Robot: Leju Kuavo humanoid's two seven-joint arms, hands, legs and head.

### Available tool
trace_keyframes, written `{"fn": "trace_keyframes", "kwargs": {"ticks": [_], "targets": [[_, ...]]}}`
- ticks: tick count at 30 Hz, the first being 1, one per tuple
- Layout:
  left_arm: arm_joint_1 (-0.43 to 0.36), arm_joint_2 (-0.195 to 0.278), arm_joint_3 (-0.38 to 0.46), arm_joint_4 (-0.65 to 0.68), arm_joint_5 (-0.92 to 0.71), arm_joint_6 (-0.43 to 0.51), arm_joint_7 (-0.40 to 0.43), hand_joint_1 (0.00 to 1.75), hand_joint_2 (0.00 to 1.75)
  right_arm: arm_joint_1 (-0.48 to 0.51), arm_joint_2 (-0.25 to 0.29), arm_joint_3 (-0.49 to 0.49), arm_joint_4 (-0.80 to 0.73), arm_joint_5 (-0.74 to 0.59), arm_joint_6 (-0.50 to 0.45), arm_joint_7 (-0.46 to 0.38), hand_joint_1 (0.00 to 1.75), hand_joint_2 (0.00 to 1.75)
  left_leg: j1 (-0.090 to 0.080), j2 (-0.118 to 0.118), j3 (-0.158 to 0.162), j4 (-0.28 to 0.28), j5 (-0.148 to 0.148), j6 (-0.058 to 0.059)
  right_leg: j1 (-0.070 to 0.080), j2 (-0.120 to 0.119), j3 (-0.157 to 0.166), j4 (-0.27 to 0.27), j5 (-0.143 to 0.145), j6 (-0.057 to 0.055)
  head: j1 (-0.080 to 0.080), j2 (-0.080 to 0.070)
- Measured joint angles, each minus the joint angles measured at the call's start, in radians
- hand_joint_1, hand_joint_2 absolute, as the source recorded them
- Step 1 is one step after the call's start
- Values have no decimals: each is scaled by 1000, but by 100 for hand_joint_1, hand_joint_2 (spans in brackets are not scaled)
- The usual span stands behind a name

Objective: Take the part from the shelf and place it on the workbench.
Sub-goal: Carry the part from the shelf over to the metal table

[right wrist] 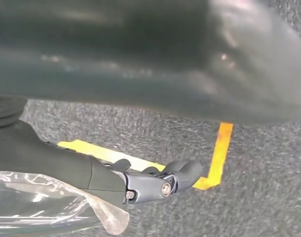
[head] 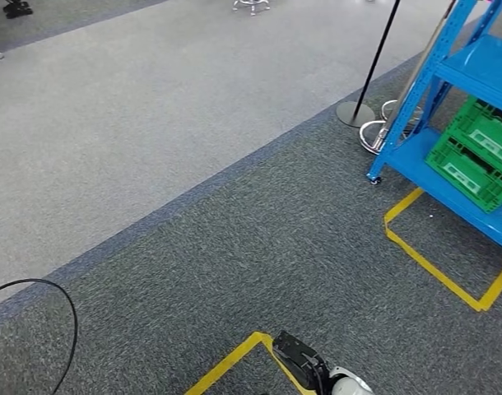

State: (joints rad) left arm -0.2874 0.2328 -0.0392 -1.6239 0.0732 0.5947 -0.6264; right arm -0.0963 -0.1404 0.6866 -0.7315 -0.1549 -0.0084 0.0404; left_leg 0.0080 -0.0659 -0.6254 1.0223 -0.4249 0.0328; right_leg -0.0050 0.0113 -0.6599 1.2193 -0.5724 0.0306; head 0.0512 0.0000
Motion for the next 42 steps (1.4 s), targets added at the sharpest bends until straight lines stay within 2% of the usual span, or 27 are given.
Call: {"fn": "trace_keyframes", "kwargs": {"ticks": [2, 4, 6, 7, 9, 11, 13, 14, 15, 17, 19, 21, 22, 24, 26, 27, 28, 29, 30, 32, 34, 35, 36, 37, 39, 41, 42], "targets": [[-1, -1, 0, 0, 0, 0, 0, 175, 175, -1, -1, 0, 0, 0, 0, 0, 0, 0, 0, -24, -1, 2, 1, -4, -4, 51, 60, -142, 68, -8, -1, 0], [-1, -2, 0, 0, 0, 0, 0, 175, 175, -1, -2, 0, 0, 0, -1, 1, 0, 0, 4, -48, -9, 3, 6, -16, -6, 83, 91, -205, 83, -11, 0, 0], [1, -1, 1, 0, 0, 0, 0, 175, 175, -2, -1, 1, -1, 0, -1, 1, 0, 0, 9, -70, -16, -1, 12, -31, -5, 64, 100, -214, 84, -14, 0, 0], [2, 0, 2, 0, 0, 0, 0, 175, 175, -3, -1, 1, -1, 0, -1, 1, 0, 0, 8, -65, -18, 2, 9, -36, -6, 51, 103, -220, 87, -19, 0, 0], [0, 2, 3, 0, 0, 0, 0, 175, 175, -4, -1, 0, -2, 0, -1, 1, 0, 0, 5, -12, -45, 63, -29, -43, -8, 23, 112, -231, 91, -31, -3, 0], [-2, 2, 3, 0, 0, 0, 0, 175, 175, -4, -2, 0, -2, 0, -1, 1, 0, 0, 4, 44, -104, 196, -95, -49, -3, -7, 115, -233, 89, -38, -6, 0], [1, 2, 3, 0, 0, 0, 2, 175, 175, -2, -2, 0, -1, 0, -1, 1, 0, 0, 7, 57, -140, 280, -121, -53, -1, -36, 115, -232, 86, -39, -6, 0], [2, 2, 3, 0, 1, 0, 3, 175, 175, -1, -2, 0, -1, 0, -2, 1, 0, 0, 8, 60, -129, 266, -105, -54, 0, -50, 116, -232, 85, -38, -6, 0], [2, 2, 3, 0, 1, 0, 5, 175, 175, -1, -2, 1, -1, 0, -2, 2, 0, 0, 9, 65, -100, 215, -75, -54, 0, -62, 119, -232, 82, -36, -6, 0], [0, 2, 3, 0, 1, 0, 8, 175, 175, -2, -2, 1, -1, 0, -2, 1, 0, 0, 3, 101, -24, 73, -22, -48, 4, -85, 125, -231, 75, -29, -7, 0], [-2, 3, 4, 0, 1, 1, 9, 175, 175, -3, -2, 0, -1, 0, -2, 2, 0, 0, -6, 125, 11, 1, -10, -36, 10, -105, 128, -229, 68, -19, -5, 0], [-3, 3, 5, 0, 1, 1, 11, 175, 175, -4, -2, 0, -1, 0, -2, 2, 0, 0, -9, 109, 9, -3, -12, -22, 11, -125, 132, -230, 64, -10, -4, 0], [-3, 4, 6, 0, 1, 1, 12, 175, 175, -5, -2, 0, -1, 0, -2, 2, 0, 0, -8, 99, 9, -6, -11, -16, 10, -120, 131, -226, 57, -4, -4, 0], [-7, 5, 8, -1, 1, 1, 13, 175, 175, -7, -2, 1, -1, 1, -2, 2, 0, 0, -3, 80, 12, -10, -9, -5, 4, -74, 105, -172, 22, 4, -1, 0], [-11, 3, 8, -1, 1, 1, 14, 175, 175, -7, -2, 1, -1, 4, -2, 2, 0, 0, -2, 60, 12, -10, -9, 2, 0, -25, 35, -39, -37, 7, 2, 0], [-11, 2, 8, -1, 2, 1, 15, 175, 175, -6, -2, 2, 0, 4, -2, 3, 0, 0, -2, 49, 12, -10, -10, 4, 0, -17, -1, 26, -56, 8, 4, 0], [-10, 1, 8, -1, 2, 1, 16, 175, 175, -4, -2, 2, 0, 5, -2, 4, 0, 0, -3, 36, 12, -9, -10, 4, 0, -14, -26, 62, -58, 8, 4, 0], [-10, 0, 8, -1, 2, 1, 17, 175, 175, -4, -2, 3, 1, 6, -2, 4, 0, 0, -3, 23, 12, -8, -11, 4, 0, -12, -32, 58, -39, 7, 4, 0], [-11, 0, 8, -1, 2, 1, 18, 175, 175, -5, -2, 3, 2, 6, -2, 4, 0, 0, -3, 10, 12, -6, -11, 3, 0, -6, -18, 14, -1, 5, 4, 0], [-12, 0, 8, -1, 2, 1, 18, 175, 175, -7, -2, 3, 2, 6, -2, 4, 0, 0, -3, -15, 11, -2, -13, -2, -4, 33, 36, -121, 72, 1, 4, 0], [-15, -1, 7, -1, 2, 1, 18, 175, 175, -9, -2, 3, 2, 6, -2, 4, 0, 0, 0, -36, 4, 2, -12, -11, -8, 71, 76, -200, 92, -1, 3, 0], [-15, 0, 8, -1, 2, 1, 18, 175, 175, -9, -2, 3, 3, 6, -2, 5, 0, 0, 3, -47, 0, 2, -9, -18, -7, 75, 83, -205, 87, -3, 4, 0], [-14, 0, 8, -1, 2, 2, 18, 175, 175, -9, -2, 4, 3, 6, -1, 5, 0, 0, 6, -58, -3, 1, -6, -25, -6, 66, 86, -211, 87, -6, 4, 0], [-13, 1, 9, -1, 2, 2, 18, 175, 175, -9, -1, 4, 3, 7, -1, 5, 0, 0, 8, -57, -6, 2, -7, -30, -5, 54, 89, -214, 90, -11, 5, 0], [-14, 3, 10, -1, 2, 3, 18, 175, 175, -11, -1, 4, 3, 7, -2, 5, 0, 0, 5, -11, -23, 40, -32, -39, -6, 28, 98, -225, 94, -24, 3, 0], [-14, 4, 10, -1, 1, 4, 18, 175, 175, -10, -2, 3, 3, 7, -2, 4, 0, 0, 4, 43, -75, 155, -90, -46, -4, 2, 103, -229, 93, -33, 0, 0], [-13, 4, 10, -1, 1, 4, 18, 175, 175, -9, -2, 3, 3, 8, -2, 4, 0, 0, 5, 52, -106, 220, -116, -50, -2, -12, 104, -229, 91, -35, 0, 0]]}}
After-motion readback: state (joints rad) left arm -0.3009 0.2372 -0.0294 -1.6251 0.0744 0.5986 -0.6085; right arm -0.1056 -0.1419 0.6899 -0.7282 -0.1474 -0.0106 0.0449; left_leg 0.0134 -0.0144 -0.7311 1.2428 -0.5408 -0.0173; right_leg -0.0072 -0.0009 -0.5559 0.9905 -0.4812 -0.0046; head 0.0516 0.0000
